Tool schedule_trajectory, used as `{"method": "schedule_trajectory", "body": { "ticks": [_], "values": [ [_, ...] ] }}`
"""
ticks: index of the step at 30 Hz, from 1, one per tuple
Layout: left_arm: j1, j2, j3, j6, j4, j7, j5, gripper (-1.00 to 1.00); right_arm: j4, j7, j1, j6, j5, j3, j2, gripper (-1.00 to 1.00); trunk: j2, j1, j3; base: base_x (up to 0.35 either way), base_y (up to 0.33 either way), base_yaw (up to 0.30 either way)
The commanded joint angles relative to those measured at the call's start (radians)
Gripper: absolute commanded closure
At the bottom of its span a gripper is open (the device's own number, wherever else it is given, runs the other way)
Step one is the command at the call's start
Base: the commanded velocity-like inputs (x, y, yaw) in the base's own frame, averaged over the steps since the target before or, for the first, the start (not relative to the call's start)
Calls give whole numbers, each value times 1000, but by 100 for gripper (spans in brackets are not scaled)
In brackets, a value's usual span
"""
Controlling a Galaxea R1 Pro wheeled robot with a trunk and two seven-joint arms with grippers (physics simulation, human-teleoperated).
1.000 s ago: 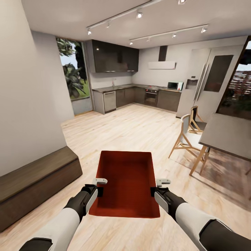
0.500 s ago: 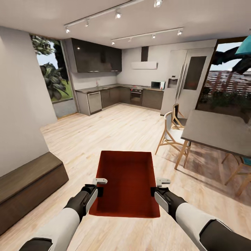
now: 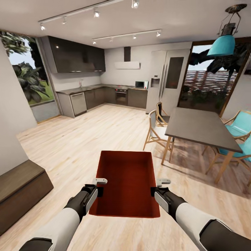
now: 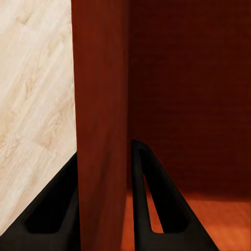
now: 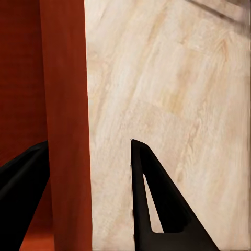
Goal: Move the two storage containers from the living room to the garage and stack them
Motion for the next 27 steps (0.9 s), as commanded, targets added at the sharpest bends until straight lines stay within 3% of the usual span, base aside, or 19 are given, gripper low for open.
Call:
{"method": "schedule_trajectory", "body": {
  "ticks": [1,27],
  "values": [
    [0,0,-1,7,-1,5,-3,100,-5,-5,-2,3,-5,3,0,100,-2,1,-2,0,0,-286],
    [0,-1,-3,7,-1,5,-3,100,-5,-5,-2,3,-5,3,0,100,-2,1,-2,0,0,-286]
  ]
}}
